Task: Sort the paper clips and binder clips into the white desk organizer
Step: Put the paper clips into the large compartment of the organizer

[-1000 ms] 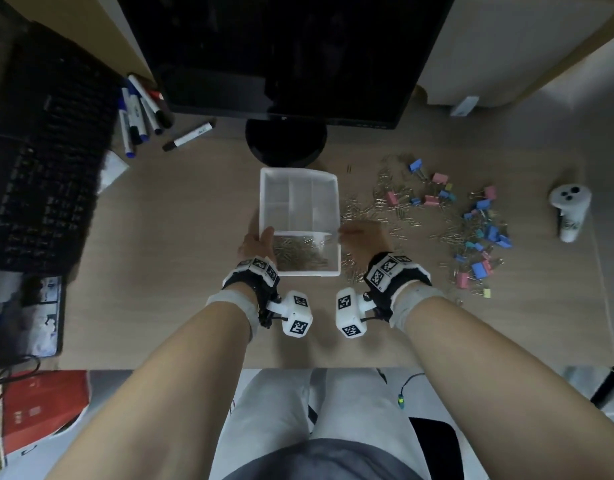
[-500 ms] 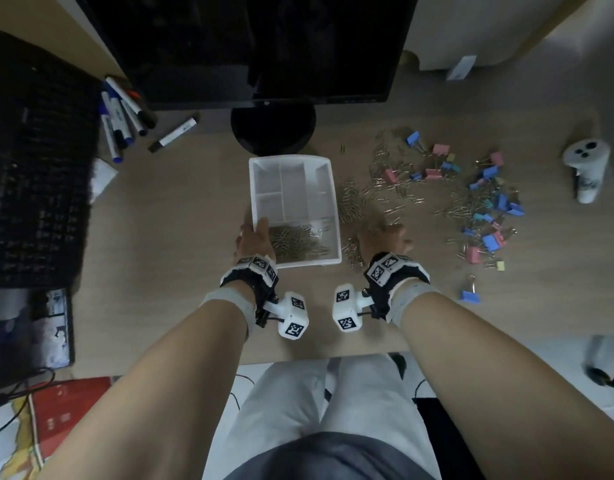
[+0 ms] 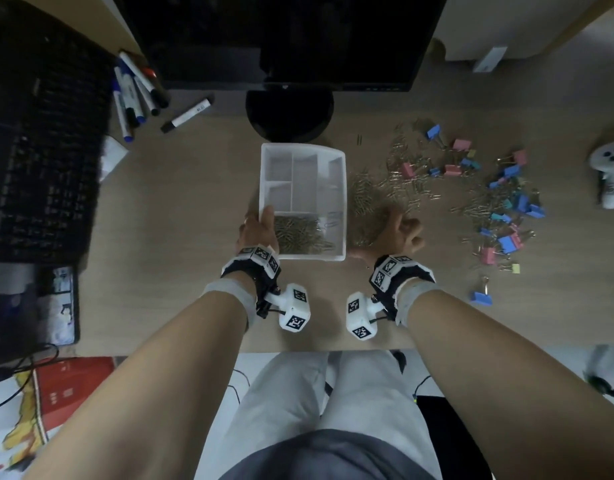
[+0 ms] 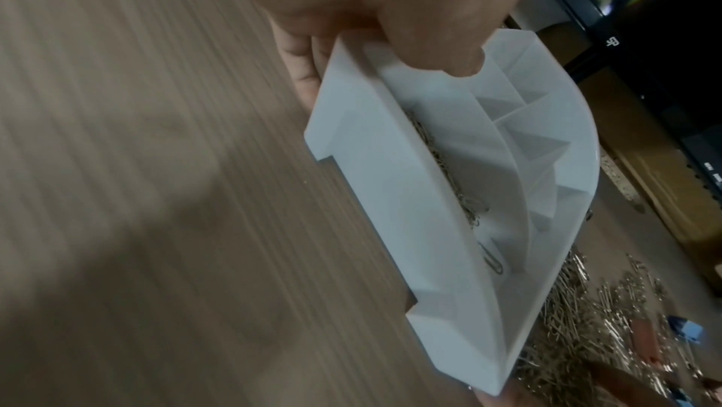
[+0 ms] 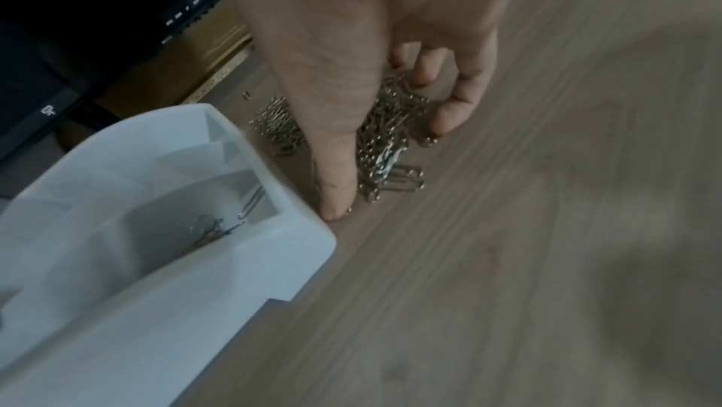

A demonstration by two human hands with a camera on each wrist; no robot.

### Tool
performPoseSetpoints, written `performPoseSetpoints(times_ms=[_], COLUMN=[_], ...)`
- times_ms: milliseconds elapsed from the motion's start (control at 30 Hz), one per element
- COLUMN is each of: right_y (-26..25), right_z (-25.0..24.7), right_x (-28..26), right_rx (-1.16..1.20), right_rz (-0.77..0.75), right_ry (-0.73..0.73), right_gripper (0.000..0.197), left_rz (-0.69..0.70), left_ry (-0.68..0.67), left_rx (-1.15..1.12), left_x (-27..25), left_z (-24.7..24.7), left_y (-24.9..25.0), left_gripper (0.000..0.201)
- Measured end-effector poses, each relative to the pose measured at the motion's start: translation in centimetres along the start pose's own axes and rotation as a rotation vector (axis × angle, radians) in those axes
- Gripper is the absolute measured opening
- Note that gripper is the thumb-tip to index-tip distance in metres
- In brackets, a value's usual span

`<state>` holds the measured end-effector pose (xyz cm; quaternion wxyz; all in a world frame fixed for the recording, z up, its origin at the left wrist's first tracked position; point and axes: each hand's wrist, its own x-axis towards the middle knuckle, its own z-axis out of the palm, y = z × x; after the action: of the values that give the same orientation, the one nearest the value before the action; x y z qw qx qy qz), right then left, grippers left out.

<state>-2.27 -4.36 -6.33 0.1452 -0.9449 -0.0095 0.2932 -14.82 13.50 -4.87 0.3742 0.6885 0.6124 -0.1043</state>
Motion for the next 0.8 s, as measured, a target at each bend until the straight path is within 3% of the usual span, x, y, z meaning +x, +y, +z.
performPoseSetpoints(times_ms=[133,267,467,600,800], right_y=[-0.3,0.0,0.2,0.4,0.1], right_z=[0.6,1.3,-0.2,-1.6,-3.2], right_x=[1.1,2.4,3.1,2.9,2.4], right_rx=[0.130,0.093,0.171,0.227,0.300], right_rz=[-0.057,-0.076,-0.077,-0.007,0.066], right_ry=[0.018,0.084,0.082,0.068,-0.118], right_gripper=[0.063,0.042,0.025,0.026,0.027], left_rz=[0.010,0.015,-0.011,-0.046,-0.071], left_ry=[0.023,0.025,0.018,-0.016,-0.037], left_rx=[-0.008,-0.027,-0.029,-0.010,0.029], left_x=[0.3,0.4,0.3,0.2,-0.1], left_z=[0.4,0.5,0.5,0.3,0.1], left_y=[-0.4,-0.4,-0.5,-0.2,0.4], left_gripper=[0.071,0.071,0.071,0.072,0.066])
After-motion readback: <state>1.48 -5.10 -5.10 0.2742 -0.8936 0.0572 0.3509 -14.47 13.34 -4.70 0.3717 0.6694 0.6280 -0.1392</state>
